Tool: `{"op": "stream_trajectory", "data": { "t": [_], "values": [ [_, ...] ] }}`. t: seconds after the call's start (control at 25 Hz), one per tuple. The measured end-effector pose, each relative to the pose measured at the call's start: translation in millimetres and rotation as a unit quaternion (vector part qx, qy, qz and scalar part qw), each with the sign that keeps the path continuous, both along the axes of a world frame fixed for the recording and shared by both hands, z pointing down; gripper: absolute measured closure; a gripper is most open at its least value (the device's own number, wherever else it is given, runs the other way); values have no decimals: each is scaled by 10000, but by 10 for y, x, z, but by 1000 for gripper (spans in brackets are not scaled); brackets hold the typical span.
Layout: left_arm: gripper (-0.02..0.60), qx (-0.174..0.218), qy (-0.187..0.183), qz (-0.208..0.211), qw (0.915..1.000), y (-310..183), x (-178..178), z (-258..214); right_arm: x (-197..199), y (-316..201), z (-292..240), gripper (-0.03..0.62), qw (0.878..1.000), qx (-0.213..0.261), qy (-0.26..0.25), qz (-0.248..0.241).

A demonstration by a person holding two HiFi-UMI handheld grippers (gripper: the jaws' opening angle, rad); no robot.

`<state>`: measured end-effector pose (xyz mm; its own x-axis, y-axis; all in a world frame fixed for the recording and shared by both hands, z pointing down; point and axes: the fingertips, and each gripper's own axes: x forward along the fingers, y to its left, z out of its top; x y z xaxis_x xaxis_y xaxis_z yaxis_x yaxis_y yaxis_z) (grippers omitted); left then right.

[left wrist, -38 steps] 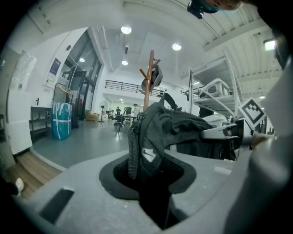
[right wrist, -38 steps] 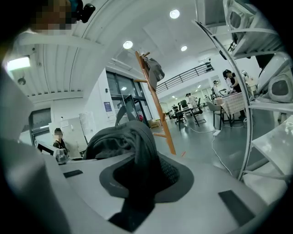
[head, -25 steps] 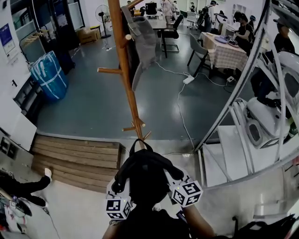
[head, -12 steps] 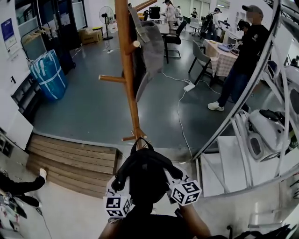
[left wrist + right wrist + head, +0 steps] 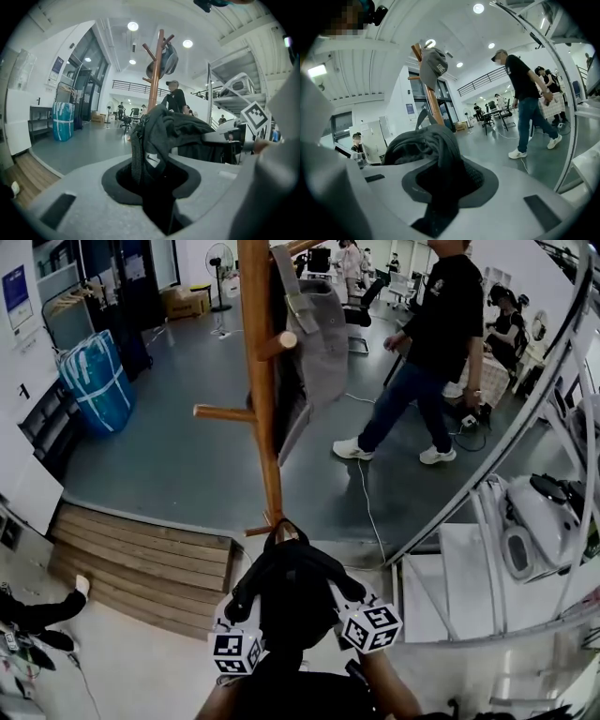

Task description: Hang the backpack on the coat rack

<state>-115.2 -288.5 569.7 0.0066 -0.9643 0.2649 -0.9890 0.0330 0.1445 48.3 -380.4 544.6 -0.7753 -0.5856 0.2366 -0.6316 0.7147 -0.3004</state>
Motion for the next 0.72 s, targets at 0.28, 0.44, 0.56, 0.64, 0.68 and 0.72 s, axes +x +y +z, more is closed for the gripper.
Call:
{"op": "stream_trajectory", "data": {
  "t": [0.28, 0.44, 0.56, 0.64, 0.68, 0.72],
  "values": [
    [469, -130, 33, 23, 9999, -151, -65, 150, -75, -147, 164, 516, 9999, -142, 15, -10],
    [469, -205, 81, 0, 9998, -216, -114, 210, -126, -219, 214, 516, 9998, -205, 54, -17],
    [468, -277, 139, -24, 9995, -266, -135, 275, -156, -280, 264, 516, 9997, -233, 112, -41],
    [469, -314, 172, -41, 9993, -302, -155, 328, -185, -325, 312, 516, 9996, -255, 147, -56],
    [469, -333, 186, -50, 9993, -319, -170, 355, -205, -346, 336, 516, 9995, -269, 161, -61],
    [469, -352, 196, -59, 9992, -337, -185, 380, -224, -366, 360, 516, 9994, -286, 172, -65]
  ]
}}
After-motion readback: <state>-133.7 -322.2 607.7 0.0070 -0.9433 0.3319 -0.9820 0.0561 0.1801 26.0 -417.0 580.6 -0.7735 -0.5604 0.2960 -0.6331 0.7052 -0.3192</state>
